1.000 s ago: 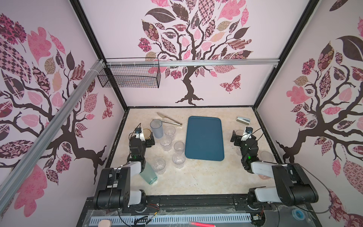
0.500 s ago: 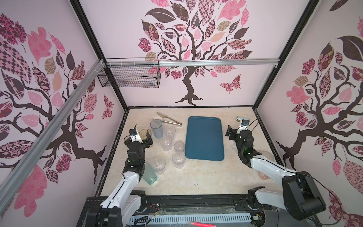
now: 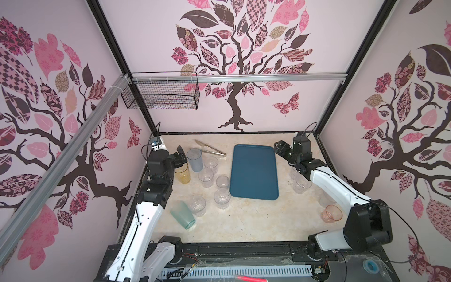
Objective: Place the glasses into the tray
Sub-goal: Rotate the tray at the center of the table.
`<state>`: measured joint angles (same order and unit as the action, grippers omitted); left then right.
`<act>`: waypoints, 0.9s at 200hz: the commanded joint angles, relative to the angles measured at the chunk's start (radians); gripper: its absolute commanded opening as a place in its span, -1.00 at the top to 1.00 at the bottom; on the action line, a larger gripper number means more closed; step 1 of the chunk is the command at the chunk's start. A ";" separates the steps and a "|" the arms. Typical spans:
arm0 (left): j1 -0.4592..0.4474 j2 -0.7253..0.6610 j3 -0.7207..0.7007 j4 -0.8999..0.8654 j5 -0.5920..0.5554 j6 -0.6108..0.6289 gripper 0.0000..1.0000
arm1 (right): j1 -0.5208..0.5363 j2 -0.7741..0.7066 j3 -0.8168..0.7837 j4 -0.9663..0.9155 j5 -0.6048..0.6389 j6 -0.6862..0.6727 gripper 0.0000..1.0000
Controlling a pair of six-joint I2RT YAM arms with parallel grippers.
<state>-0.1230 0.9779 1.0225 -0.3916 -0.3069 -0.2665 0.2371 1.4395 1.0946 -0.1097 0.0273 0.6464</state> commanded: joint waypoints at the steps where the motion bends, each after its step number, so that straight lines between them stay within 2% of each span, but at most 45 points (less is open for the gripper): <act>1: 0.006 0.055 0.101 -0.213 0.093 -0.047 -0.95 | 0.001 0.049 0.063 -0.278 -0.007 -0.023 -0.51; 12: 0.005 0.074 0.147 -0.231 0.160 -0.025 -0.82 | 0.001 0.070 0.067 -0.303 -0.027 -0.044 -0.42; 29: -0.029 0.110 0.220 -0.262 0.164 0.008 -0.63 | 0.001 0.122 0.085 -0.344 -0.015 -0.083 -0.15; 47: -0.102 0.168 0.298 -0.289 0.108 0.020 -0.61 | 0.002 0.212 0.148 -0.394 0.006 -0.115 0.18; 56: -0.150 0.203 0.336 -0.301 0.092 0.033 -0.61 | 0.007 0.266 0.195 -0.435 0.018 -0.126 0.27; 75: -0.267 0.267 0.364 -0.278 0.051 0.059 -0.61 | 0.012 0.353 0.236 -0.479 0.039 -0.124 0.29; 112: -0.411 0.353 0.342 -0.187 0.111 0.059 -0.60 | 0.010 0.423 0.247 -0.450 0.085 -0.090 0.14; 137: -0.456 0.384 0.324 -0.152 0.138 0.042 -0.61 | -0.013 0.478 0.238 -0.443 0.078 -0.081 0.13; 180: -0.457 0.391 0.288 -0.117 0.133 0.015 -0.61 | -0.015 0.548 0.275 -0.416 0.042 -0.089 0.22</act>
<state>-0.5812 1.3746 1.3437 -0.5529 -0.1745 -0.2379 0.2272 1.9137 1.3197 -0.5182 0.0814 0.5537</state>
